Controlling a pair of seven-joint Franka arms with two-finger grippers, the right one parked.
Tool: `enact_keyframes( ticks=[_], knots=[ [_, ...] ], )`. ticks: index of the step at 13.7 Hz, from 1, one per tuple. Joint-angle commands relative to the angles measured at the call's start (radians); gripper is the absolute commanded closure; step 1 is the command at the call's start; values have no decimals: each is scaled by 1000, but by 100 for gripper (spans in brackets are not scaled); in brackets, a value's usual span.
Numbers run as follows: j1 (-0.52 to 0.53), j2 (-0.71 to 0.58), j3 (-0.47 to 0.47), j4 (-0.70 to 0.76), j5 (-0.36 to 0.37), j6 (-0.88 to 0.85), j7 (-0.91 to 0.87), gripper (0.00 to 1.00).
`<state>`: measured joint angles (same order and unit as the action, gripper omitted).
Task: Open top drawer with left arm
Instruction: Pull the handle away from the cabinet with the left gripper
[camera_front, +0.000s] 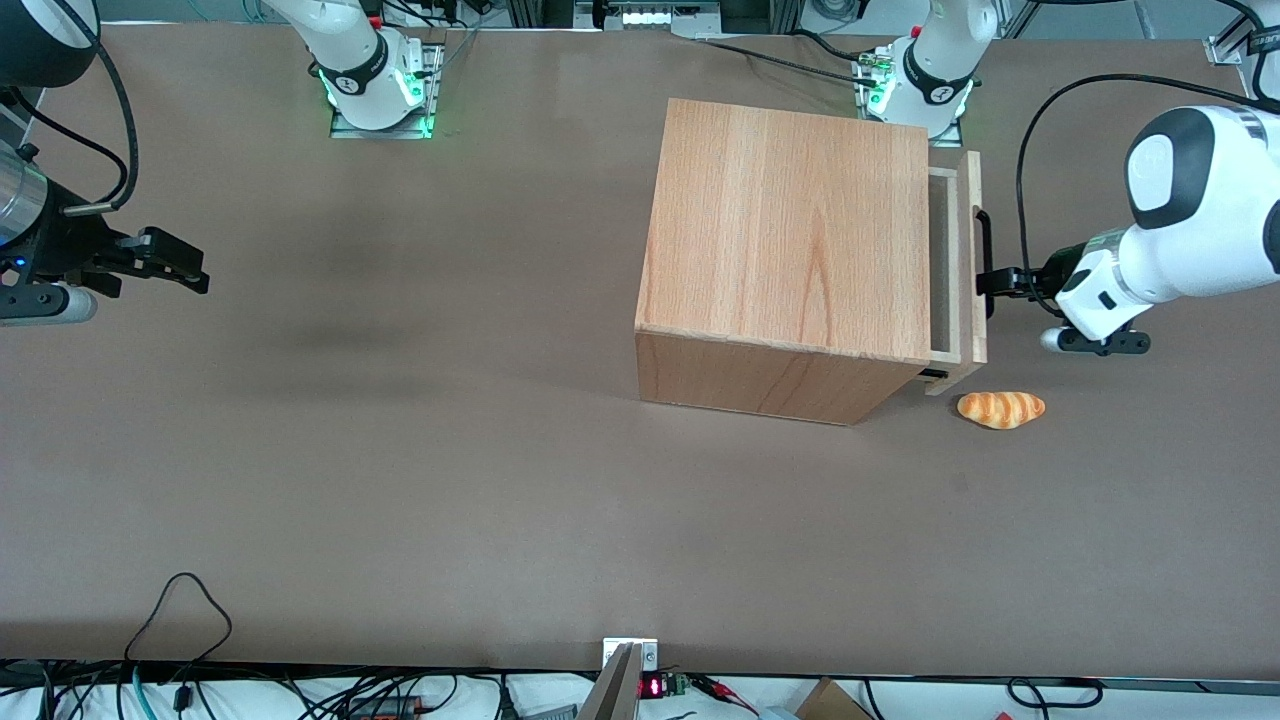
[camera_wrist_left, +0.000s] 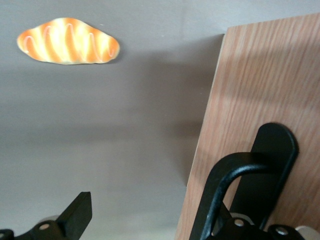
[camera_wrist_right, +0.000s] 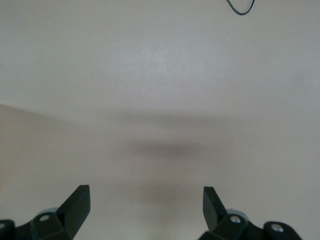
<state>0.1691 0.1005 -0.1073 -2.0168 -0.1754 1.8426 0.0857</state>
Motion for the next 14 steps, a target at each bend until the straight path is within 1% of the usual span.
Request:
enact_keyframes(
  ticks=[1, 4, 8, 14],
  knots=[
    [39, 1, -3, 3, 34, 24, 13, 0],
    [69, 1, -5, 3, 53, 43, 11, 0],
    [121, 2, -3, 3, 54, 59, 11, 0],
    [171, 13, -3, 3, 63, 83, 11, 0]
  ],
)
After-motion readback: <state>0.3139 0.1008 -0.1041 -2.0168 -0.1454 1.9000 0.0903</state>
